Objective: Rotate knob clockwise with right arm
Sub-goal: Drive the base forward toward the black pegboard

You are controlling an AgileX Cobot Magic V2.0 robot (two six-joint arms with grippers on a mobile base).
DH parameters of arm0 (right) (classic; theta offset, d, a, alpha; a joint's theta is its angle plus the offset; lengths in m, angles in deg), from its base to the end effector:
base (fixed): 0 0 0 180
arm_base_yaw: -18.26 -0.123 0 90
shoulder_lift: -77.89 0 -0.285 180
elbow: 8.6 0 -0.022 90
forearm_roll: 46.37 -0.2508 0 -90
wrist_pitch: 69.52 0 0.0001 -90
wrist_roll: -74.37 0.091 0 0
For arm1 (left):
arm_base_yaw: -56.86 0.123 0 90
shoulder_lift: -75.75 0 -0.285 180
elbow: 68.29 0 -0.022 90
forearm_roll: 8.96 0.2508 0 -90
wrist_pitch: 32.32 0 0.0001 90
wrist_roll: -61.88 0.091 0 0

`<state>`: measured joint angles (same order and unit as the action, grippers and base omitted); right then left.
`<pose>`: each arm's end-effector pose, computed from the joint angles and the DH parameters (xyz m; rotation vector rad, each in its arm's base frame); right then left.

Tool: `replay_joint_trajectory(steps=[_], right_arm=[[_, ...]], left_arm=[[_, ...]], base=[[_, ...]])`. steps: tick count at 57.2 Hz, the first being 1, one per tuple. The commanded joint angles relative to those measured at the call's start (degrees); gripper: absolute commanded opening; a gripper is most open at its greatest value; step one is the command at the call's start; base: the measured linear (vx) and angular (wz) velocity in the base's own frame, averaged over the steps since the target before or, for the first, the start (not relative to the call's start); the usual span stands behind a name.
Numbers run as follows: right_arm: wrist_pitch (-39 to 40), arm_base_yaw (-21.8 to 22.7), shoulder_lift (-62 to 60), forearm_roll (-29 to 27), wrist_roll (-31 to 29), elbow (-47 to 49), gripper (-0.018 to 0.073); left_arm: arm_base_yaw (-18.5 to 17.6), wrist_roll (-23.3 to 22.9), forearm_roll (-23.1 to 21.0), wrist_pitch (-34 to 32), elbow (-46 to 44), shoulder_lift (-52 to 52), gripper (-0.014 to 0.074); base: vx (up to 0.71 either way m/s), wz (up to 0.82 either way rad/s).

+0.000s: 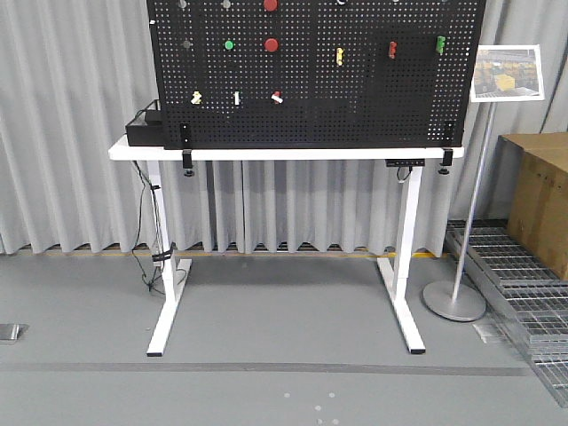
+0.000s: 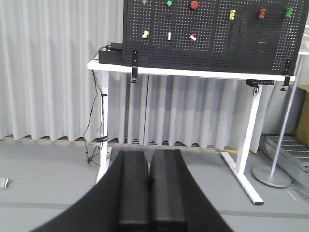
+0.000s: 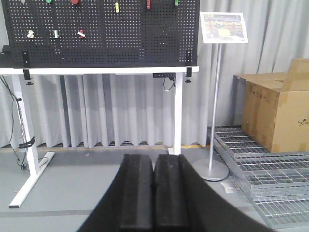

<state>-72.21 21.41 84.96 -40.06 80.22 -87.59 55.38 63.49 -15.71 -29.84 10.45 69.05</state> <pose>0.0567 -0.0036 0.1992 0.0405 1.5484 -0.0538 0.0561 -0.0019 0.2014 -0.0449 1.5343 -0.0957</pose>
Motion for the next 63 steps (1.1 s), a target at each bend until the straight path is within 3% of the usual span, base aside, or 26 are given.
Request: replay_joint_trajectory(steps=[1, 63], right_arm=[[4.66, 0.36, -0.55, 0.53, -0.51, -0.31, -0.0009], [4.66, 0.36, -0.55, 0.53, -0.51, -0.31, -0.0009]], left_arm=[[0.11, -0.55, -0.45, -4.73, 0.75, -0.01, -0.0006], [0.11, -0.55, -0.45, -4.73, 0.75, -0.01, -0.0006]], base=[[0.00, 0.00], [0.04, 0.00]])
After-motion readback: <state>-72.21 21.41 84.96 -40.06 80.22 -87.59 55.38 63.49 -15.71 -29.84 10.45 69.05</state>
